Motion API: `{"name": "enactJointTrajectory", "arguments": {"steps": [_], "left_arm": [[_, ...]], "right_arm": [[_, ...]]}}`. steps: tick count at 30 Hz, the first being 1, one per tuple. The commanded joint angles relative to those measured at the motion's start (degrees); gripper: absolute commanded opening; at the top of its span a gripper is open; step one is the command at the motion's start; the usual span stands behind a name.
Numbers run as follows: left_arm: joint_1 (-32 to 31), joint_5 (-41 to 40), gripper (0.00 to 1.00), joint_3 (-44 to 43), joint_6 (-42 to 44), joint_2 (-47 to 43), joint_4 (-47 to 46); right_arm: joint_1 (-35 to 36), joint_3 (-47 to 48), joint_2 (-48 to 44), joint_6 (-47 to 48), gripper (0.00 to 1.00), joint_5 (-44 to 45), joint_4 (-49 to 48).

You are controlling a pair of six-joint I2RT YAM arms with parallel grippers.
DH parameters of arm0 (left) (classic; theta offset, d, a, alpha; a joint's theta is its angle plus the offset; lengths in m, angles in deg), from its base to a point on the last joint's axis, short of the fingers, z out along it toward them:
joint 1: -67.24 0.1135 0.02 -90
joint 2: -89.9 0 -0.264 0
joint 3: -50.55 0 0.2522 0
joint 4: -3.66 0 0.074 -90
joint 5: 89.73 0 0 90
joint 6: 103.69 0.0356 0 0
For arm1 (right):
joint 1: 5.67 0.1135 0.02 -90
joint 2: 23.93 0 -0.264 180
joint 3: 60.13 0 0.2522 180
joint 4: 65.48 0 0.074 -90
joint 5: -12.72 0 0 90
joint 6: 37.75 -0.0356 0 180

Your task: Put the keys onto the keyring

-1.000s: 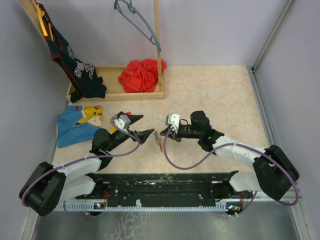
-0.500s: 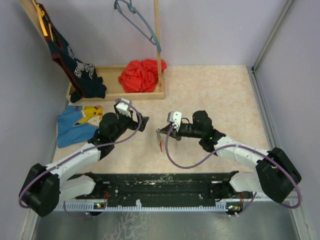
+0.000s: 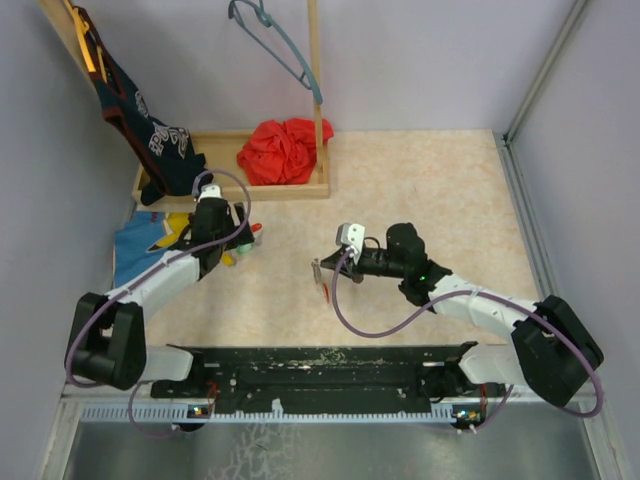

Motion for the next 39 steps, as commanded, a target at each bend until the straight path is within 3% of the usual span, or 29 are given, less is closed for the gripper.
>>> {"name": "enactJointTrajectory", "arguments": {"steps": [1, 11, 16, 24, 39], "left_arm": [[2.52, -2.69, 0.91, -1.92, -7.46, 3.51, 8.74], [4.40, -3.68, 0.81, 0.28, -11.43, 6.25, 9.63], [4.40, -2.69, 0.65, 0.03, -12.39, 8.83, 10.25], [4.40, -2.05, 0.52, -0.04, -12.72, 10.47, 11.66], [1.24, 9.97, 0.15, 3.68, -12.95, 7.25, 14.43]], "right_arm": [[-0.28, 0.01, -2.28, -1.45, 0.00, -0.92, -5.63], [-0.25, -0.24, -2.31, -1.90, 0.00, -1.29, -6.29], [-0.26, -0.35, -2.34, -2.11, 0.00, -1.37, -6.43], [-0.29, -0.41, -2.51, -2.04, 0.00, -1.37, -6.37], [-0.26, -0.25, -2.52, -1.87, 0.00, -0.93, -5.93]]}}
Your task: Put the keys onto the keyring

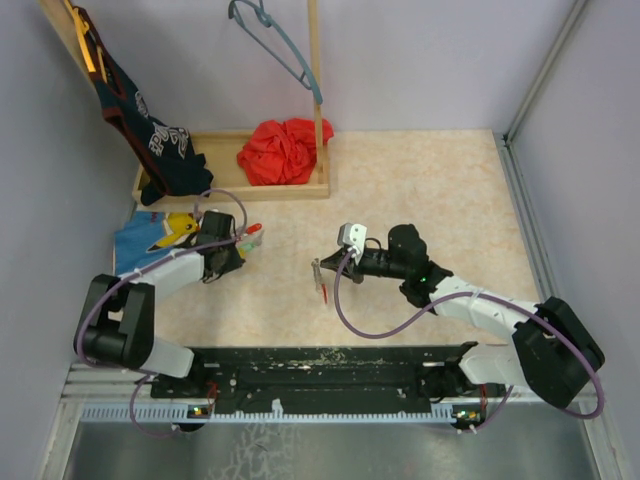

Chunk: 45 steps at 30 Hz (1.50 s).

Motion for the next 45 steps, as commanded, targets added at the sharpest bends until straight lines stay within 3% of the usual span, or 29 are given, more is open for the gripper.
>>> {"name": "enactJointTrajectory", "arguments": {"steps": [1, 6, 15, 21, 25, 36, 45], "left_arm": [[-3.60, 5.27, 0.13, 1.93, -0.53, -0.75, 3.65], [-8.45, 2.68, 0.00, 0.09, -0.65, 0.51, 4.07], [-13.18, 2.95, 0.00, -3.03, 1.70, -3.57, 4.70], [-15.88, 6.14, 0.00, 0.49, 8.78, -7.87, -6.49], [-16.97, 8.46, 0.00, 5.94, 13.42, -9.67, -20.12], [-18.59, 13.38, 0.00, 15.83, 21.65, -7.76, -44.69], [-20.82, 14.08, 0.00, 16.99, 24.24, -6.87, -42.19]], "right_arm": [[-0.24, 0.57, -2.07, -0.47, 0.00, -0.69, -3.81], [-0.26, 0.58, -2.23, -0.33, 0.00, -0.52, -3.39], [-0.26, 0.66, -2.78, 0.33, 0.00, 0.58, -2.27], [-0.26, 0.94, -2.76, 0.59, 0.00, 2.30, -1.38], [-0.26, 0.93, -2.91, 0.73, 0.00, 3.18, -0.71], [-0.24, 1.41, -2.20, 1.29, 0.00, 4.42, 0.95], [-0.22, 1.69, -1.99, 1.58, 0.00, 4.62, 1.75]]}}
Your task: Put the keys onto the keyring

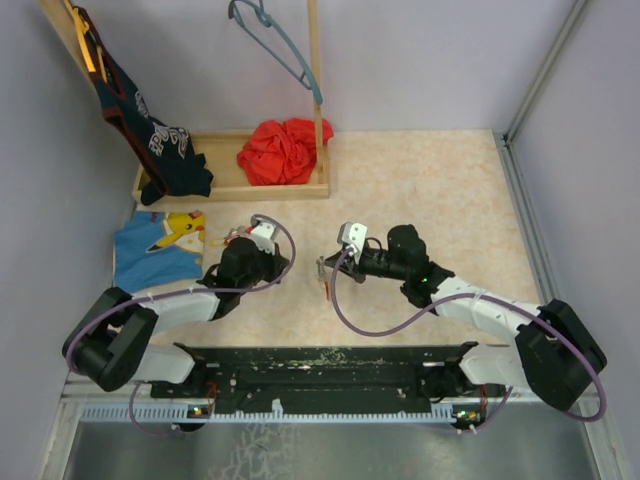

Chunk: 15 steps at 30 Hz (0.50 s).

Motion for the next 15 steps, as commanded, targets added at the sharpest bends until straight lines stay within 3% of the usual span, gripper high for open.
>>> {"name": "enactJointTrajectory", "arguments": {"steps": [1, 7, 15], "left_arm": [[-2.53, 1.60, 0.01, 1.18, 2.85, -1.37, -1.64], [-3.66, -2.14, 0.01, 2.89, 5.87, -4.52, -5.09], [-3.66, 1.28, 0.01, -3.93, 8.92, 0.87, -11.66]], "right_arm": [[-0.26, 1.71, -1.03, 0.72, 0.00, -0.12, -2.08], [-0.31, 1.81, -0.76, 0.77, 0.00, -0.08, -2.16], [-0.24, 1.75, -1.43, 1.11, 0.00, 1.00, -1.64]]}}
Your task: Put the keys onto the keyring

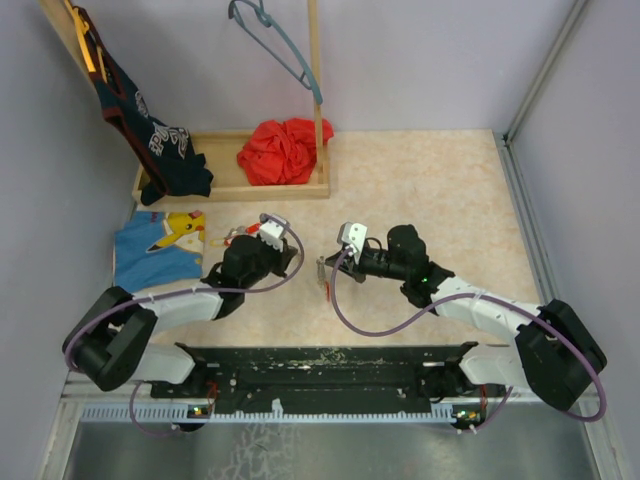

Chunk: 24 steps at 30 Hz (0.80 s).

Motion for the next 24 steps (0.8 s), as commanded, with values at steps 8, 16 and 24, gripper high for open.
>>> {"name": "enactJointTrajectory", "arguments": {"steps": [8, 16, 24], "left_arm": [[-0.14, 3.34, 0.01, 3.52, 2.31, 6.97, -17.54], [-0.14, 2.79, 0.03, 11.60, -0.41, 5.03, -19.90], [-0.23, 1.86, 0.19, 10.44, -5.61, 0.29, -6.54]], "right_arm": [[-0.27, 1.74, -1.56, 0.70, 0.00, 0.44, -1.74], [-0.22, 1.89, -1.03, 0.66, 0.00, 0.07, -1.66], [-0.26, 2.01, -1.11, 0.97, 0.00, 0.21, -1.30]]}}
